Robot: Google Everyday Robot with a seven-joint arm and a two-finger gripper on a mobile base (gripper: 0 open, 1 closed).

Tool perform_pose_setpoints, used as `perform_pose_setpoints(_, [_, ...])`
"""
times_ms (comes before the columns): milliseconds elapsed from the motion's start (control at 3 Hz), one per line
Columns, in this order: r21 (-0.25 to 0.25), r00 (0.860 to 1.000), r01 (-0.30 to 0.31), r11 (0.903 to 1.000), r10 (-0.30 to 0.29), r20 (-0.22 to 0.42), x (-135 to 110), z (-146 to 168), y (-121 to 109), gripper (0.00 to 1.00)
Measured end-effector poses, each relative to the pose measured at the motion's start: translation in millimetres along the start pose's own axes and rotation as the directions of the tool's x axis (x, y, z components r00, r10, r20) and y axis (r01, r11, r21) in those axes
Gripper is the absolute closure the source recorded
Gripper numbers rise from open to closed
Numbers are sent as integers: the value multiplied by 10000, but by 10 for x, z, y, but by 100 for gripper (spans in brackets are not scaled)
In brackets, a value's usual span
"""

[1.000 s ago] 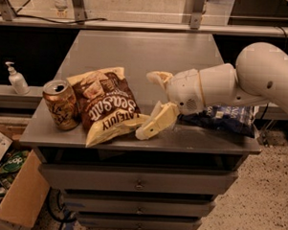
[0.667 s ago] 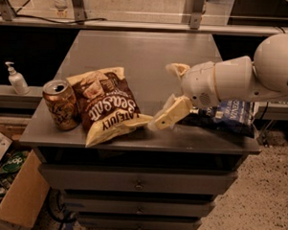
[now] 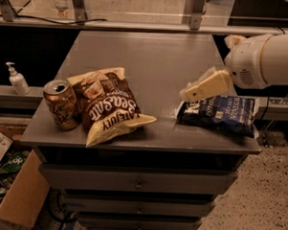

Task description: Move brown chip bag near orange can

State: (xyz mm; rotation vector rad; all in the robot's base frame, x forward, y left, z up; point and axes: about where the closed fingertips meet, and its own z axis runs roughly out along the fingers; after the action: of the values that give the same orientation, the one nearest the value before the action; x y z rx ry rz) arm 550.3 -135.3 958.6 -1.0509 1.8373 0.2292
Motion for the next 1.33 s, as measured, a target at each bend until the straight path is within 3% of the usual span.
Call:
perform_pose_setpoints(333, [1992, 9961, -814, 9766, 867, -182, -126, -575, -480, 0])
perform_pose_setpoints(667, [2135, 9865, -1571, 9642, 1632, -109, -90, -624, -510, 0])
perform_pose_setpoints(1333, [2129, 9873, -1582, 9642, 1575, 204, -151, -638, -526, 0])
